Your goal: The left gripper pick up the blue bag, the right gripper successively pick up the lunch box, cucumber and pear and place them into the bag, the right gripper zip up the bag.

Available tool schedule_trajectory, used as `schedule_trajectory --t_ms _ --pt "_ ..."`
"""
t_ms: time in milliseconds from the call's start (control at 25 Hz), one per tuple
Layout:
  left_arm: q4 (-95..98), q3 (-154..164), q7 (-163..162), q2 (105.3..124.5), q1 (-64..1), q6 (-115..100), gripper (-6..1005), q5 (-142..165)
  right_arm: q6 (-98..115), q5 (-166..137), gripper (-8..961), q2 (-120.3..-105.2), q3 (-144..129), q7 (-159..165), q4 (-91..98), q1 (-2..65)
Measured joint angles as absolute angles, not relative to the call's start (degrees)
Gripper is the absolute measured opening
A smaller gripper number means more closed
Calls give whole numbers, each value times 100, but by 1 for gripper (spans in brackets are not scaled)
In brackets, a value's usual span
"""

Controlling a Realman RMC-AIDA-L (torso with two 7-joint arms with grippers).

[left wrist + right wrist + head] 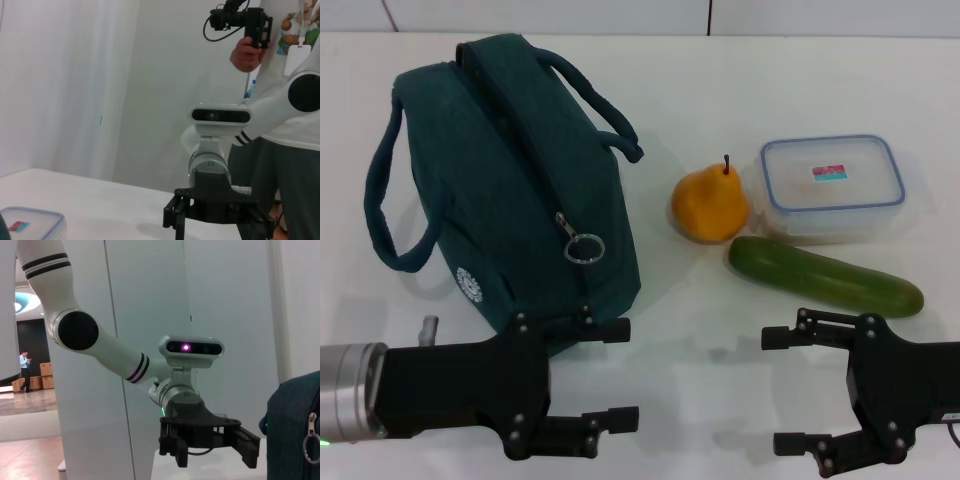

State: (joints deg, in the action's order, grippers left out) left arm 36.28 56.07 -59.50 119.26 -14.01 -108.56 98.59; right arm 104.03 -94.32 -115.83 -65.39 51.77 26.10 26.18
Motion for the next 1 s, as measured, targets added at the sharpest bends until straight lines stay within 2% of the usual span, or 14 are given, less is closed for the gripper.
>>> schedule_trajectory --t_ms 640,1000 --pt "3602 5582 -5955 11923 -1466 -10894 772 9994 10379 -9429 872 -11575 -6496 5167 2575 2619" --pt "3740 4516 -6746 11765 -1478 -11585 771 9017 10316 -9415 871 -11557 -6327 5177 2522 2606"
